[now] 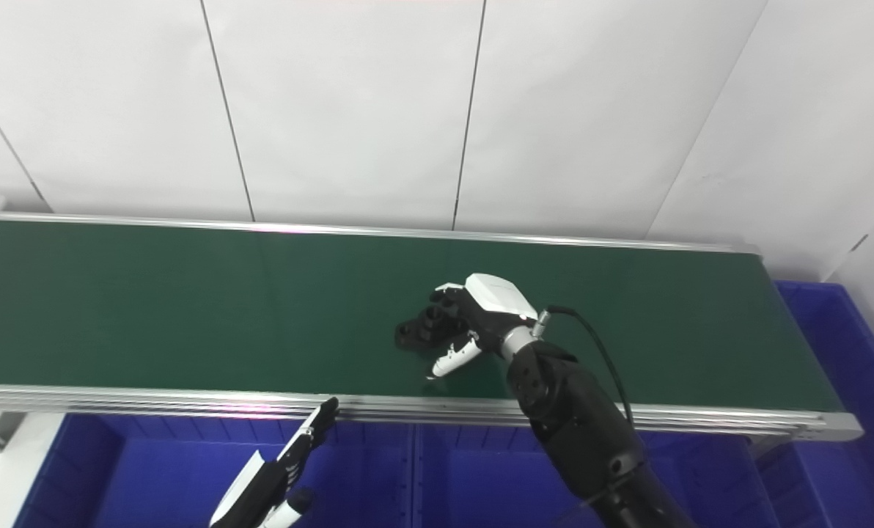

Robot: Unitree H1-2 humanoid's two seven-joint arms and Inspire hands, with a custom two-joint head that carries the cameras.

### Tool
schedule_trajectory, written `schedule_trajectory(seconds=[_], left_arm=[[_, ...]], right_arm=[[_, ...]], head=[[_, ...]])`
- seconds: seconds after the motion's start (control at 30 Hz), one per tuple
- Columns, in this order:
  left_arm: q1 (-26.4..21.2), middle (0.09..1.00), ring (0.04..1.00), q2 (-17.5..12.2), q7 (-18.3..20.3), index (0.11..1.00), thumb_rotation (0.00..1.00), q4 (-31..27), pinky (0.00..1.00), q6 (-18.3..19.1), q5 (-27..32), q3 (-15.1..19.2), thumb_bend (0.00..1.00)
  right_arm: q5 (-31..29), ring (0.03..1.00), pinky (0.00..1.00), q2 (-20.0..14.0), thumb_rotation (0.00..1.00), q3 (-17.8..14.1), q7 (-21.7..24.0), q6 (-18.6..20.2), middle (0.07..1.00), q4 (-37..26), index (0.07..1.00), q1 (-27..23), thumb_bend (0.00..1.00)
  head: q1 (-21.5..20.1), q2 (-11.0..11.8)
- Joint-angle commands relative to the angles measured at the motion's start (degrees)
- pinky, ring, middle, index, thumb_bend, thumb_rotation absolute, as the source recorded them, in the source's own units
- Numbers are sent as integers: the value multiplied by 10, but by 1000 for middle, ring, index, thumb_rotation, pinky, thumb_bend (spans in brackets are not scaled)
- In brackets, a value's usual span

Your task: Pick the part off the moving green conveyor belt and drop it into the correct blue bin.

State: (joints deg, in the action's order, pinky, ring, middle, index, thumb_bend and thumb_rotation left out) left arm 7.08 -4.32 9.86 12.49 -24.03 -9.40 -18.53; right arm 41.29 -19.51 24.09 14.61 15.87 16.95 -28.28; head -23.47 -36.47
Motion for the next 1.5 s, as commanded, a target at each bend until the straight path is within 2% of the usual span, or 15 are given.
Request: schedule_trajectory(seconds=[0.0,0.03,0.13,0.23,0.27,0.33,0.37,0.43,0.5,0.67,0.97,1.13,1.23,1.3,1.47], left_arm=[[-9,1000,1000,8,-5,1000,973,-11,1000,-25,2,1,630],[-8,1000,1000,8,-5,1000,973,-12,1000,-24,1,1,630],[-8,1000,1000,9,-7,1000,980,-14,1000,-22,-3,2,629],[-8,1000,1000,11,-6,1000,983,-15,1000,-23,2,3,625],[-8,1000,1000,12,-5,1000,973,-15,1000,-23,4,3,622],[-8,1000,1000,12,-3,1000,969,-16,1000,-22,8,4,617],[-8,1000,1000,12,-3,1000,968,-17,1000,-21,7,4,616],[-8,1000,1000,13,-3,1000,967,-17,1000,-21,8,6,616],[-7,1000,1000,14,-3,1000,967,-18,1000,-20,9,7,616],[-9,1000,1000,16,-2,1000,971,-17,1000,-22,10,9,617],[-11,1000,1000,17,0,1000,959,-20,1000,-15,8,10,619],[-8,1000,1000,17,0,1000,959,-25,1000,-13,7,10,605],[-5,1000,1000,17,-1,1000,968,-29,1000,-12,5,9,614],[-3,1000,1000,18,-1,1000,961,-31,1000,-11,9,10,619],[4,1000,1000,20,2,1000,946,-42,1000,-3,16,10,626]], right_arm=[[6,761,665,-7,132,6,-6,-26,810,4,822,-20,765],[8,761,665,-8,130,10,-9,-32,810,8,821,-20,764],[18,724,631,-10,44,25,-25,-51,782,18,796,-17,726],[24,609,521,-7,4,35,-41,-66,688,31,760,-13,677],[26,537,455,-6,1,37,-46,-70,556,33,734,-12,595],[33,487,405,-5,0,44,-57,-78,512,37,701,-9,566],[38,472,390,-4,0,49,-66,-84,501,37,691,-7,558],[44,400,324,-3,0,54,-87,-98,488,40,534,-3,530],[43,351,281,-1,0,55,-115,-119,482,48,500,0,525],[52,230,181,4,0,58,-154,-132,471,53,491,9,526],[57,203,154,0,0,58,-202,-158,469,55,490,22,527],[48,246,189,1,0,44,-207,-158,472,15,490,35,527],[35,273,209,6,0,19,-206,-142,476,-56,491,56,525],[31,245,185,12,0,-3,-202,-125,472,-114,490,73,525],[44,247,188,24,0,-51,-165,-78,475,-241,490,117,523]], head=[[1,0],[-1,0],[-2,0],[-7,-3],[-7,-3],[-8,-3],[-10,-5],[-11,-5],[-10,-7],[-11,-6],[-9,-5],[-8,-8],[-6,-11],[-5,-12],[-2,-18]])
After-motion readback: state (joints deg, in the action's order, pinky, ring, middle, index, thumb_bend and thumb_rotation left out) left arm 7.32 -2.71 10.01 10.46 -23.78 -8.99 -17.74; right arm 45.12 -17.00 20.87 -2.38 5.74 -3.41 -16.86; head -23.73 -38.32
